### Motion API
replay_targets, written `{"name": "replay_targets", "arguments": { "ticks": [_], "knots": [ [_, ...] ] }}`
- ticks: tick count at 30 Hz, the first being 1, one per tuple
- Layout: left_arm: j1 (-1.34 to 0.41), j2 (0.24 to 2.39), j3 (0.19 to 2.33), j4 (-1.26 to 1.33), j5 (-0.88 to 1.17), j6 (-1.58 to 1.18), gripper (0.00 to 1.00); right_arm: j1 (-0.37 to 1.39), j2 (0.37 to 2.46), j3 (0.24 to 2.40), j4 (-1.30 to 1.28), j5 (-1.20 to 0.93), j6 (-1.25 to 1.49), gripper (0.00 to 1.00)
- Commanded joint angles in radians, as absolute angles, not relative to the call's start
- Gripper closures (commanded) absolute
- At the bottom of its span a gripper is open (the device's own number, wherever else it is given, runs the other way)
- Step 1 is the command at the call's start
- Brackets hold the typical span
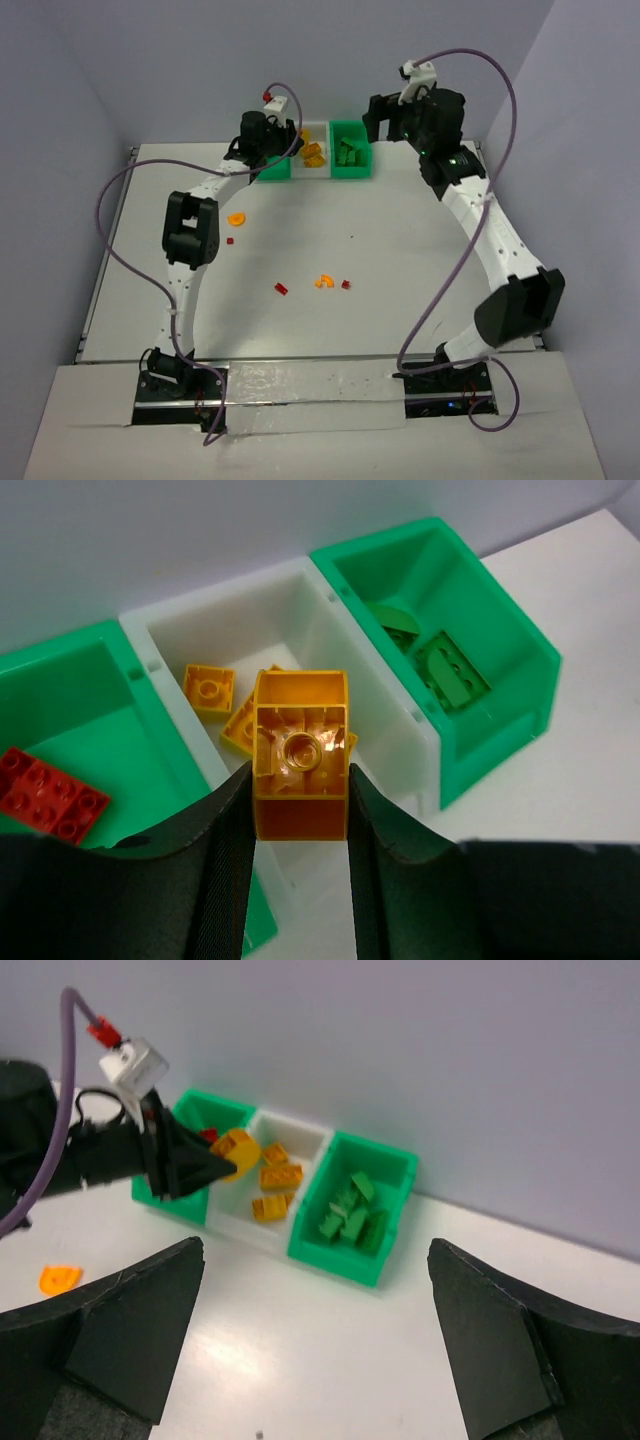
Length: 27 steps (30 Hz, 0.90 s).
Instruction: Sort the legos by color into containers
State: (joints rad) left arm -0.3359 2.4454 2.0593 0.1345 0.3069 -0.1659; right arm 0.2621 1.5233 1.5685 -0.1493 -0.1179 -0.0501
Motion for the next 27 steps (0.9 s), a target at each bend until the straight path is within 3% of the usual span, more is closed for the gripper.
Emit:
{"name": "replay_targets", "arguments": {
  "ticks": [1,4,8,13,19,23,27],
  "knots": [
    [-0.36,2.506,2.216,0.246,0.254,-0.138,0.96,0.235,1.472,1.426,-0.247,-0.093,-0.103,0.0],
    [-0.368,2.54,2.255,0.266,0.227,-0.118,0.86,0.227,1.433,1.37,-0.264,-0.097,-0.107,0.0],
    [-0.379,2.56,2.266,0.298,0.196,-0.084,0.49,0.225,1.423,1.345,-0.268,-0.112,-0.107,0.0],
    [-0.382,2.542,2.276,0.295,0.17,-0.025,0.29,0.227,1.439,1.358,-0.296,-0.138,-0.104,0.0],
    [-0.361,2.469,2.263,0.219,0.143,0.02,0.25,0.227,1.424,1.346,-0.335,-0.178,-0.114,0.0],
    [-0.275,2.204,2.07,0.095,0.355,-0.059,0.26,0.231,1.409,1.332,-0.391,-0.235,-0.167,0.0],
    [-0.143,1.933,1.805,-0.179,0.626,0.194,0.28,0.238,1.421,1.321,-0.453,-0.278,-0.196,0.0]
  ]
}}
